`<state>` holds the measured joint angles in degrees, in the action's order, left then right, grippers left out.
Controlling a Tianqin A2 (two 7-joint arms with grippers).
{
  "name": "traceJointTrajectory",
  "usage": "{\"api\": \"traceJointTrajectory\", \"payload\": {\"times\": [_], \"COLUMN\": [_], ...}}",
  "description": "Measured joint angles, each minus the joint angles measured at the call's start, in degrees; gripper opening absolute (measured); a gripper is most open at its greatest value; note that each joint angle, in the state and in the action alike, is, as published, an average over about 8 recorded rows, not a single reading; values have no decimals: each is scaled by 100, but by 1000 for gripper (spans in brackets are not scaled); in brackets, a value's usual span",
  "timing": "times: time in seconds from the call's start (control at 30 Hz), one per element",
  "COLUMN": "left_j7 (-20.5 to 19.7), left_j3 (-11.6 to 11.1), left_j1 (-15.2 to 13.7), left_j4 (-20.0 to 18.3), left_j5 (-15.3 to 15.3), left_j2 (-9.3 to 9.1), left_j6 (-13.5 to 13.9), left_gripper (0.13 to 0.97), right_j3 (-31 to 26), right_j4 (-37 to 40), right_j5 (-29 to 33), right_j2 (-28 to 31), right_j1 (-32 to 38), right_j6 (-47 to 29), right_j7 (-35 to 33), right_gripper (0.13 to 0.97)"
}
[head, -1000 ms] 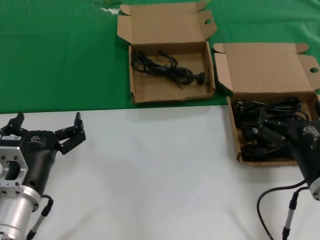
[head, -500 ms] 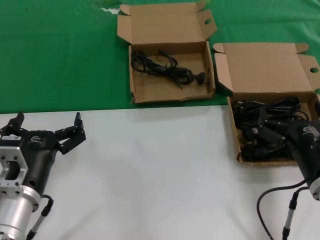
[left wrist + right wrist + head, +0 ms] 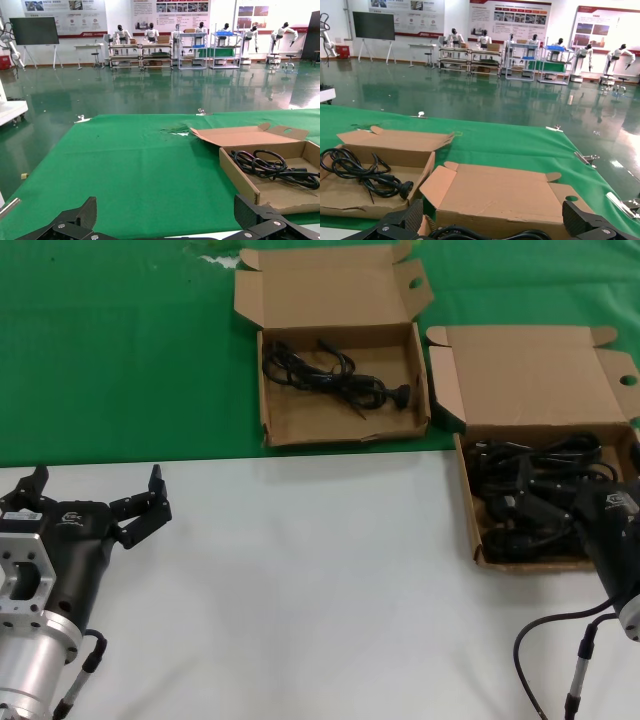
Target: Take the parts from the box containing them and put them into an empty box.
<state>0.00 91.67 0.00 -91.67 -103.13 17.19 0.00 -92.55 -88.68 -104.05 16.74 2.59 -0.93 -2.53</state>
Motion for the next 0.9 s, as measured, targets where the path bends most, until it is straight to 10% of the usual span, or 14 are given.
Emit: {"api": "traceJointTrajectory", "payload": {"times": [0.9], "left_j7": [0], "left_j3": [0], "left_j1": [0], "left_j4": [0], "left_j5": [0], "left_j2": [0], "left_j6": [0], "left_gripper": [966], "right_j3": [0], "right_j4": [0], "right_j5": [0], "right_j2": [0], "right_j1": [0], "right_j6": [0], "right_j7": [0], "right_gripper": [966]}}
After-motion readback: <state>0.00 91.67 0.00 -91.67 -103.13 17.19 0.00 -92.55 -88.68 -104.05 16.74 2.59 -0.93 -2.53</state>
